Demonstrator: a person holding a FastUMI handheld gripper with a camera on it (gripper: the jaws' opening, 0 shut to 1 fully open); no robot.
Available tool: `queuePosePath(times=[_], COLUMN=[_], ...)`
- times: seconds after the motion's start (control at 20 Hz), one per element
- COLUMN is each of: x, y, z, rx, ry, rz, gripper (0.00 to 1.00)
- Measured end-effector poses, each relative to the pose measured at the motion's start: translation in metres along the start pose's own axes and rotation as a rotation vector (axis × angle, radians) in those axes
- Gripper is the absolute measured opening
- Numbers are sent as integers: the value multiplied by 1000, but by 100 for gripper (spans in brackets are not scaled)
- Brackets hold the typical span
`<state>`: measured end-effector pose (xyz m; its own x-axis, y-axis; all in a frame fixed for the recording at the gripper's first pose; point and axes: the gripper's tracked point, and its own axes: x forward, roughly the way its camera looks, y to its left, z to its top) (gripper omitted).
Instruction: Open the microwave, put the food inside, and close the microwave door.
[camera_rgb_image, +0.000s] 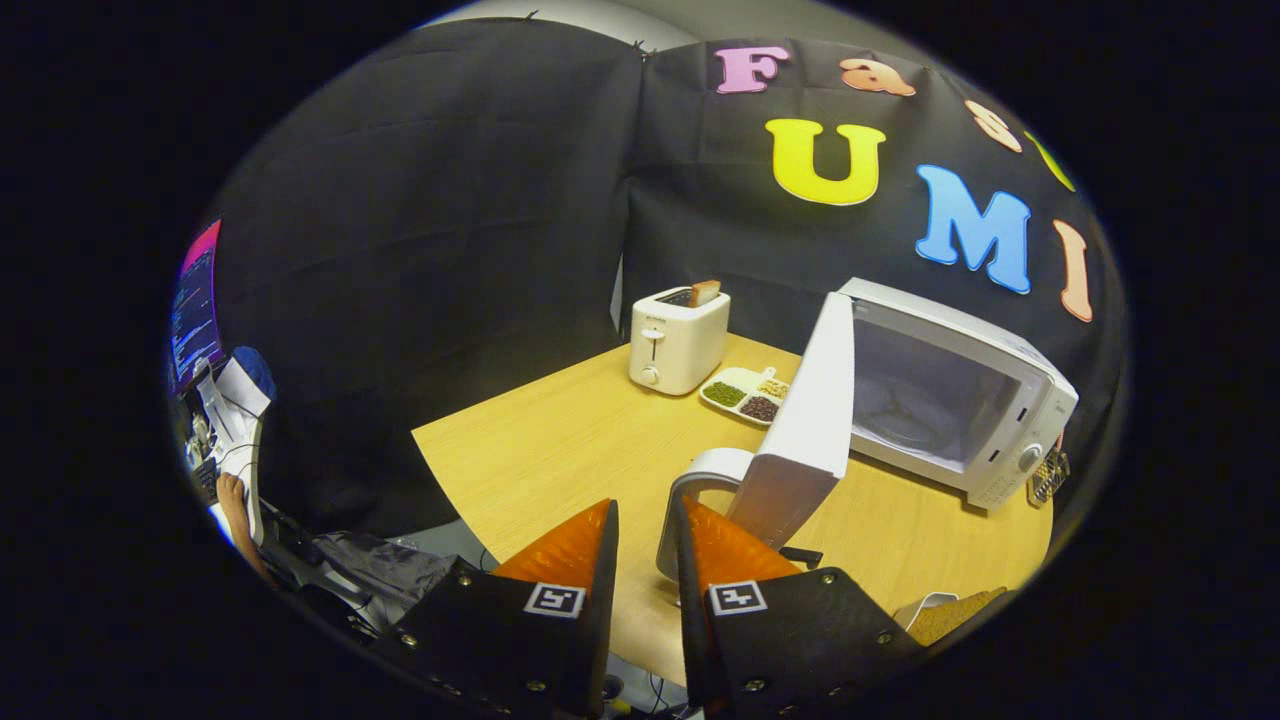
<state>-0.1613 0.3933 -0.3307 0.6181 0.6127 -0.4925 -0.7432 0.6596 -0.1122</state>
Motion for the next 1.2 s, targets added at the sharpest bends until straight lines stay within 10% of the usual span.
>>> queuePosePath(times=[0.5, 0.85, 1.0, 1.2], x=[-82, -165, -181, -189], y=[4, -161, -231, -292], z=[41, 15, -39, -119], rx=[81, 208, 309, 505], ry=[-116, -90, 29, 183], rz=[219, -77, -219, -318], gripper=[38, 59, 91, 91])
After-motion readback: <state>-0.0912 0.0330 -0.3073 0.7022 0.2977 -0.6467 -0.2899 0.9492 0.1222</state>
